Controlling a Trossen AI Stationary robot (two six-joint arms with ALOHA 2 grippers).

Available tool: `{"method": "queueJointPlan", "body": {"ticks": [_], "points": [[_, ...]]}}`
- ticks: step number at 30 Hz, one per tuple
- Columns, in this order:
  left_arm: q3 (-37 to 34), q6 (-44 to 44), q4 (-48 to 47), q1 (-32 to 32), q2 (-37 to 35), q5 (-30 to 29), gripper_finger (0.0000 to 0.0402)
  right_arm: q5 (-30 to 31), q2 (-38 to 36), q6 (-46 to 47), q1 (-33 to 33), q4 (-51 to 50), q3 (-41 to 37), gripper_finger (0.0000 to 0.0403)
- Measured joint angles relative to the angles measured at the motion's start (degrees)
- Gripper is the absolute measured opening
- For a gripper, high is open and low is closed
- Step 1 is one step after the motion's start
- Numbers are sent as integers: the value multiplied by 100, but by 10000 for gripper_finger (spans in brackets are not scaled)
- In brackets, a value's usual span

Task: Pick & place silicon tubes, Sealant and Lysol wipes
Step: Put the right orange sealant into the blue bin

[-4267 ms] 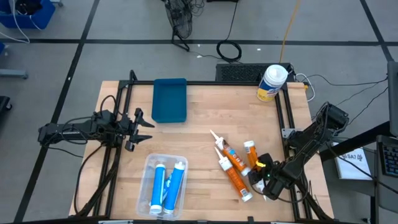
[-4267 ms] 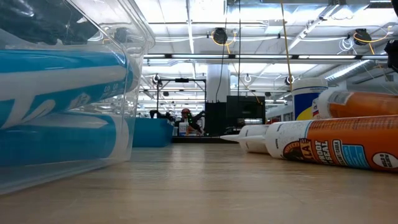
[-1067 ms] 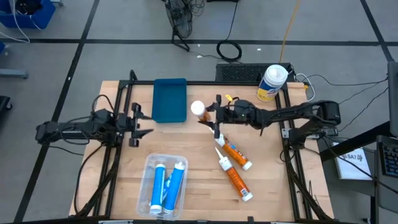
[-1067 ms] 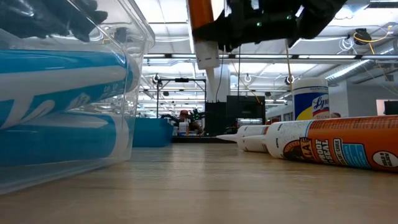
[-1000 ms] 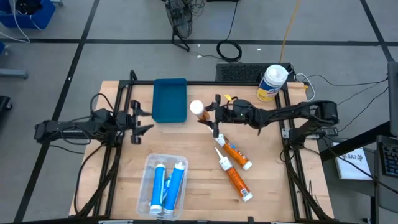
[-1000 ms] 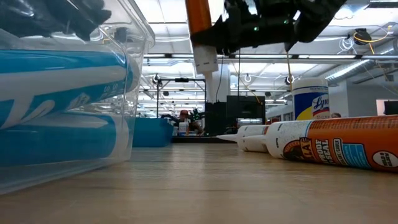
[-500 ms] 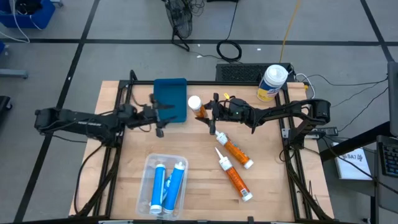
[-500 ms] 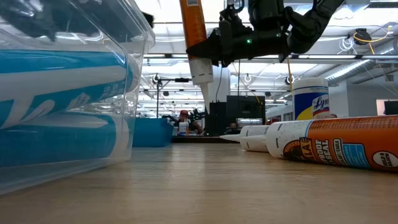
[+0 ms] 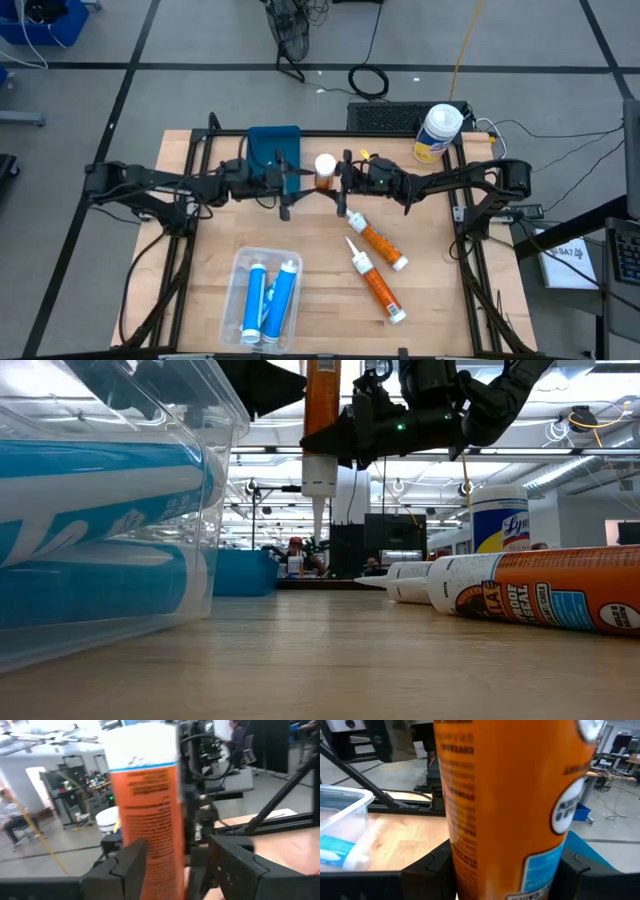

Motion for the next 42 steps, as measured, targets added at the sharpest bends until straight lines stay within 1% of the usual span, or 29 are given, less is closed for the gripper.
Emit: {"method": "queueJointPlan", "body": {"ticks": [4,13,16,23,26,29,32,37,42], "points": [[13,-141,-13,0,8,-414,214,-36,7,3,12,-31,0,197],[13,-243,-42,0,8,-416,219,-20,7,20,9,-9,0,197],[13,-245,-47,0,8,-312,237,-20,7,22,11,4,0,197],[13,-430,-19,68,8,-304,298,-18,7,66,11,6,0,197],[13,-457,5,124,8,-96,315,-18,7,101,22,6,0,197],[17,-591,23,202,8,111,323,-18,7,98,65,5,0,197],[139,-782,13,277,143,216,321,-18,7,66,111,6,2,197],[490,-990,-10,319,581,776,311,-15,7,61,124,4,4,197],[801,-946,-15,322,906,827,305,-15,7,61,125,-103,4,197]]}}
